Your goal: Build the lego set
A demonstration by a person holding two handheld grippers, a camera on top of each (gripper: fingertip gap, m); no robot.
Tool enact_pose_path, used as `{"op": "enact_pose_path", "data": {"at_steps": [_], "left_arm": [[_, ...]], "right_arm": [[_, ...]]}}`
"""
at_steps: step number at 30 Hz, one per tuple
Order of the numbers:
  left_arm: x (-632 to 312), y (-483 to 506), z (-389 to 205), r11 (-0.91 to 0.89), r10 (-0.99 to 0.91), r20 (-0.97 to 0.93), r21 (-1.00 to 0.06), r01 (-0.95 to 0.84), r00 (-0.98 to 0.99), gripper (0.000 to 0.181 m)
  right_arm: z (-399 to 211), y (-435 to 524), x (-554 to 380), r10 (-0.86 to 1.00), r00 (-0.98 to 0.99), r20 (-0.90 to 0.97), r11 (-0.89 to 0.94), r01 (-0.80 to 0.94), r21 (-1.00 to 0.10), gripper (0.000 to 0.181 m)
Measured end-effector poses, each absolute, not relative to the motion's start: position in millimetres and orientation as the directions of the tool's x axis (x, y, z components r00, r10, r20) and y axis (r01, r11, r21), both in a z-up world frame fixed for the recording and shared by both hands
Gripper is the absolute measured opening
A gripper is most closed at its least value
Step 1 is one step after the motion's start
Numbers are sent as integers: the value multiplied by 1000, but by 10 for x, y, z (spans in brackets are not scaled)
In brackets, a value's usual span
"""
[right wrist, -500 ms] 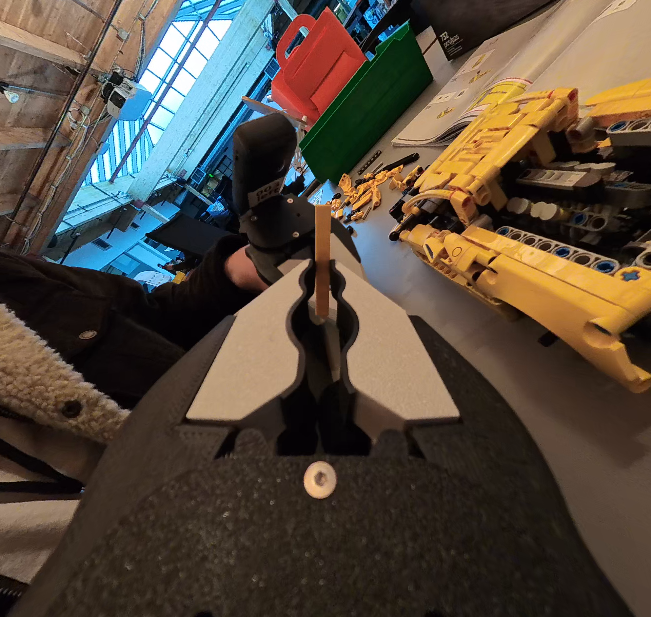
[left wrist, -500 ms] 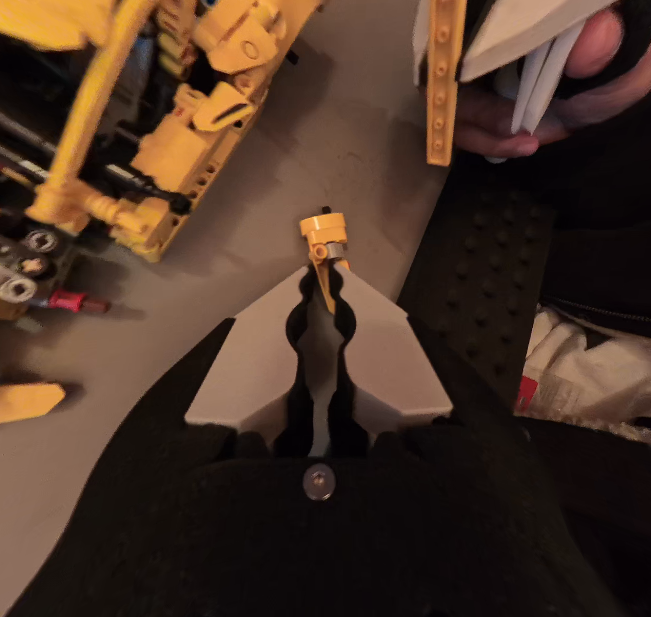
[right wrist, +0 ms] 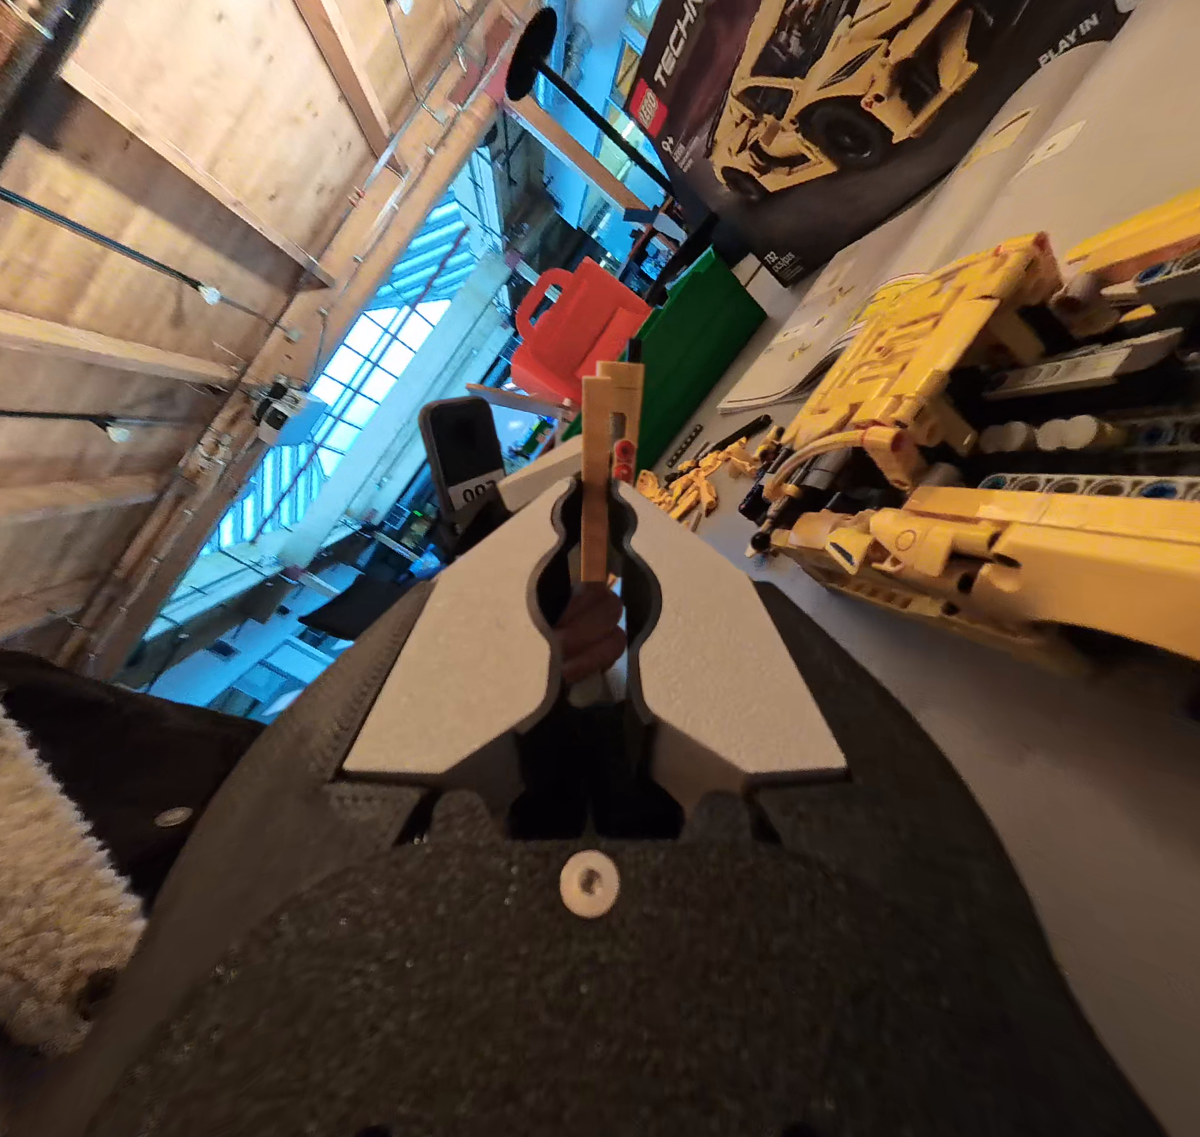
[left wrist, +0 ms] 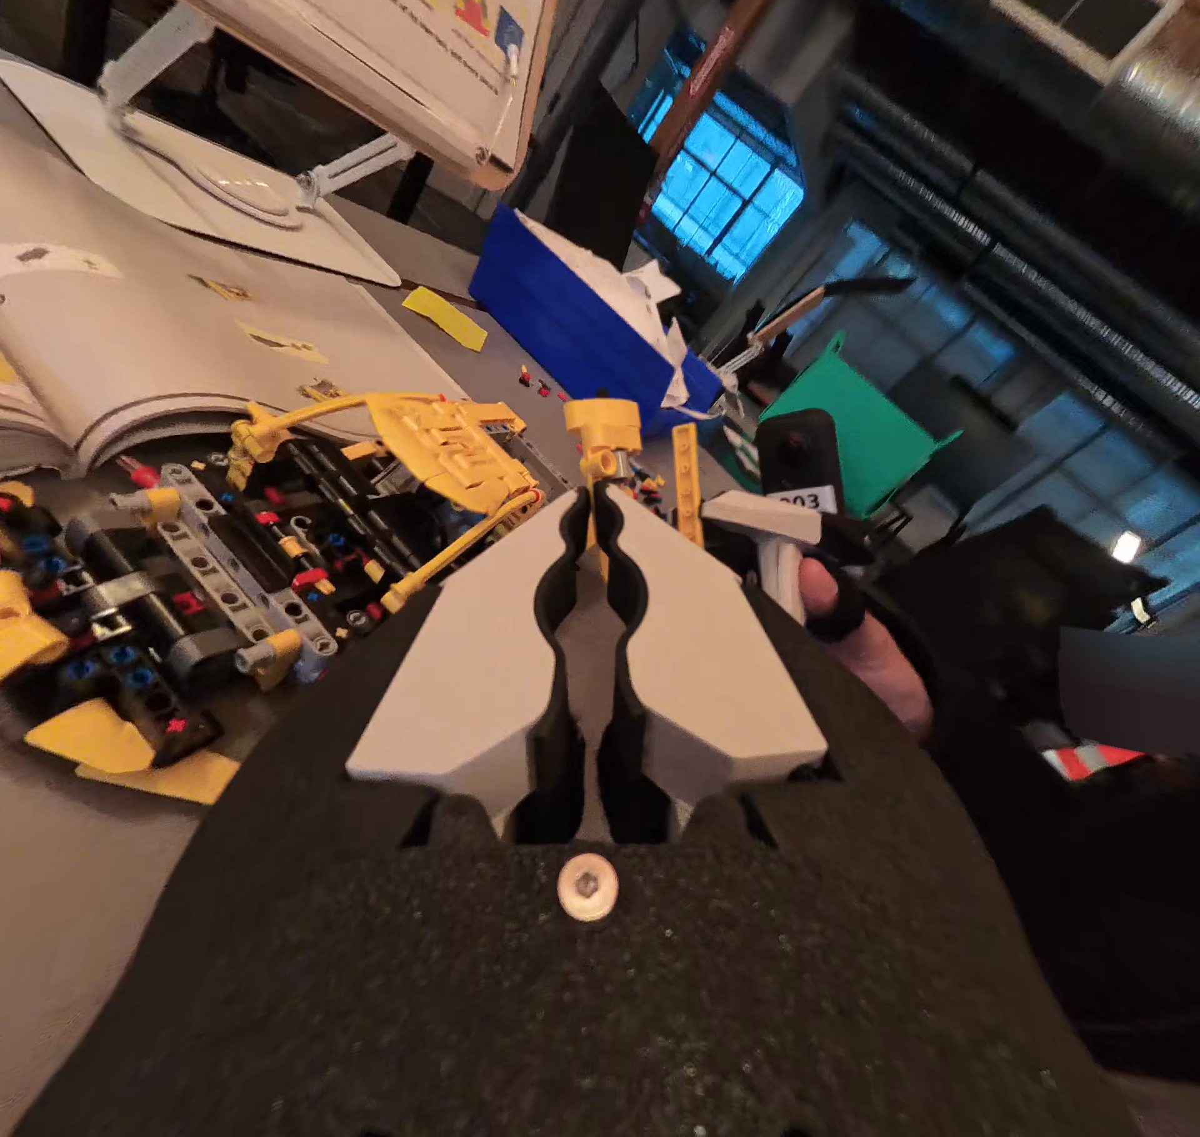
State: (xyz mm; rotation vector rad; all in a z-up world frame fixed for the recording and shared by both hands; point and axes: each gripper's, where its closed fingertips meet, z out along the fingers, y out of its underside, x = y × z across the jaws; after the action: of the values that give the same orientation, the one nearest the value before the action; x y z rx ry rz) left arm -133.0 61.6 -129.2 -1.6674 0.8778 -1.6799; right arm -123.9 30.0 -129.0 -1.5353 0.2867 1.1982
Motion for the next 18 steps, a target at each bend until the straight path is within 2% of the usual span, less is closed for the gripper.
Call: {"op": "enact_pose_path", "data": {"at_steps": [2, 8, 18], "left_arm": [[-1335, 611, -1279, -609, -793, 609, -793, -19, -34, 1], [-1304, 492, -1259, -515, -856, 516, -856, -40, -29, 1], [-1317, 479, -1293, -587, -808, 587, -809, -24, -45, 1]], "right_arm": [[-1302, 338, -1264, 400, 471, -786, -358, -709, -607, 6], [-1350, 382, -1296, 384, 491, -782, -363, -698, -617, 6], [-1357, 375, -1304, 395, 493, -775, -365, -690, -625, 6]]}}
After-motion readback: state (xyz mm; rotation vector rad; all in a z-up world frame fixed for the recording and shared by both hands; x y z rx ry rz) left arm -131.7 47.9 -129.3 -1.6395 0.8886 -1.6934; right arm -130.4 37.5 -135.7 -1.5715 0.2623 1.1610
